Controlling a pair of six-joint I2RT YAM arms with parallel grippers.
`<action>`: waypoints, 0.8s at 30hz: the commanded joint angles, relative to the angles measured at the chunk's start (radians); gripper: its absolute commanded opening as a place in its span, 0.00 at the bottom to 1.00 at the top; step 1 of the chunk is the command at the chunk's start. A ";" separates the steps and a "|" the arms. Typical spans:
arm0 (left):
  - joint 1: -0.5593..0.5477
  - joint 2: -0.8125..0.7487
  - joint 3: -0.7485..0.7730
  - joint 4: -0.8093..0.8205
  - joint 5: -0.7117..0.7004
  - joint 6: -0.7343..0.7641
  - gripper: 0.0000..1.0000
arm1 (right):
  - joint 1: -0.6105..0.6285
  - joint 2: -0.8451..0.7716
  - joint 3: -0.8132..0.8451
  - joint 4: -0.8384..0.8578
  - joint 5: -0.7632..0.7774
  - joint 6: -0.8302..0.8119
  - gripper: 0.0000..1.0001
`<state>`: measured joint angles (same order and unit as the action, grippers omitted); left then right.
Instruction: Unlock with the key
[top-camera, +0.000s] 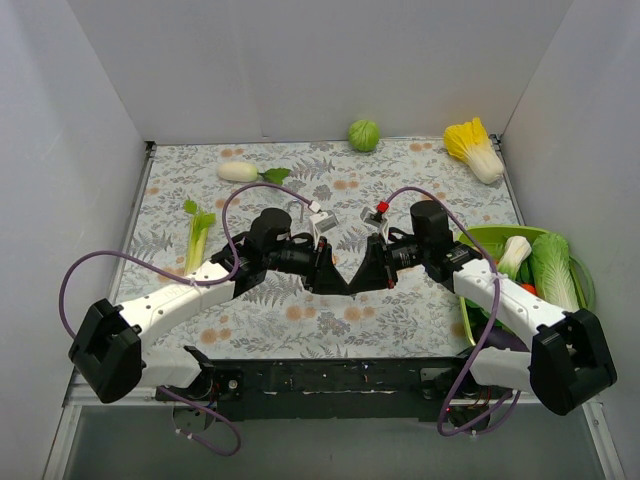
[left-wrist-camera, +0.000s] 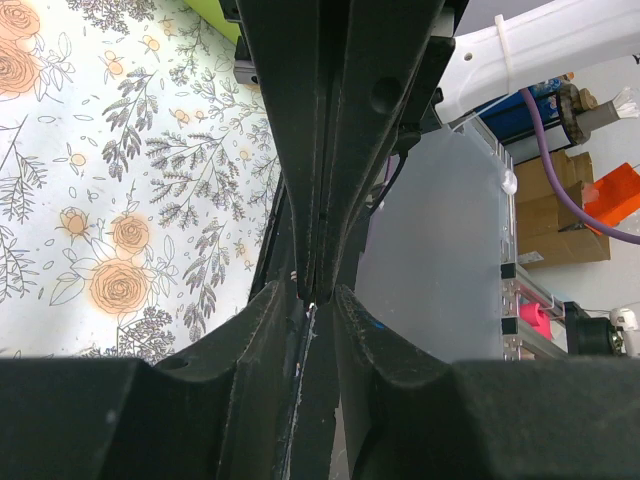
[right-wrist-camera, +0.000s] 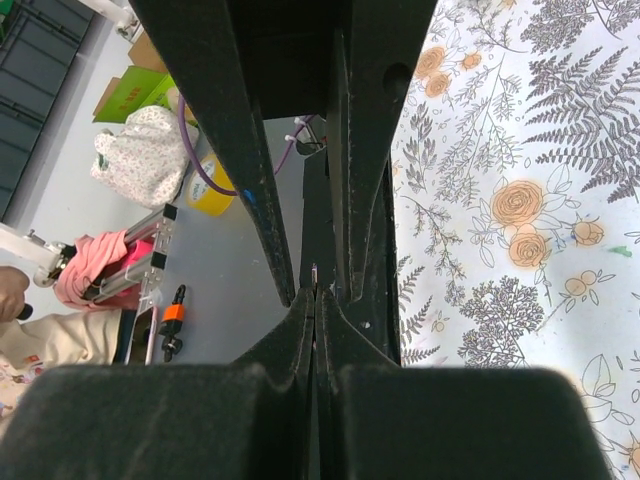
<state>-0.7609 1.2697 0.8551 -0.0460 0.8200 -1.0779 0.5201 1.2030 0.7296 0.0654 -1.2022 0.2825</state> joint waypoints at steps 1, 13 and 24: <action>-0.003 -0.018 0.044 0.005 -0.031 0.015 0.24 | 0.003 0.009 0.033 0.004 -0.033 -0.016 0.01; -0.003 -0.041 0.021 0.028 -0.038 0.004 0.19 | 0.001 0.015 0.033 -0.006 -0.042 -0.026 0.01; -0.003 -0.067 0.002 0.015 -0.036 0.006 0.21 | 0.003 0.015 0.033 -0.006 -0.042 -0.026 0.01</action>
<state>-0.7616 1.2537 0.8593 -0.0299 0.7826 -1.0817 0.5201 1.2186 0.7296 0.0513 -1.2148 0.2646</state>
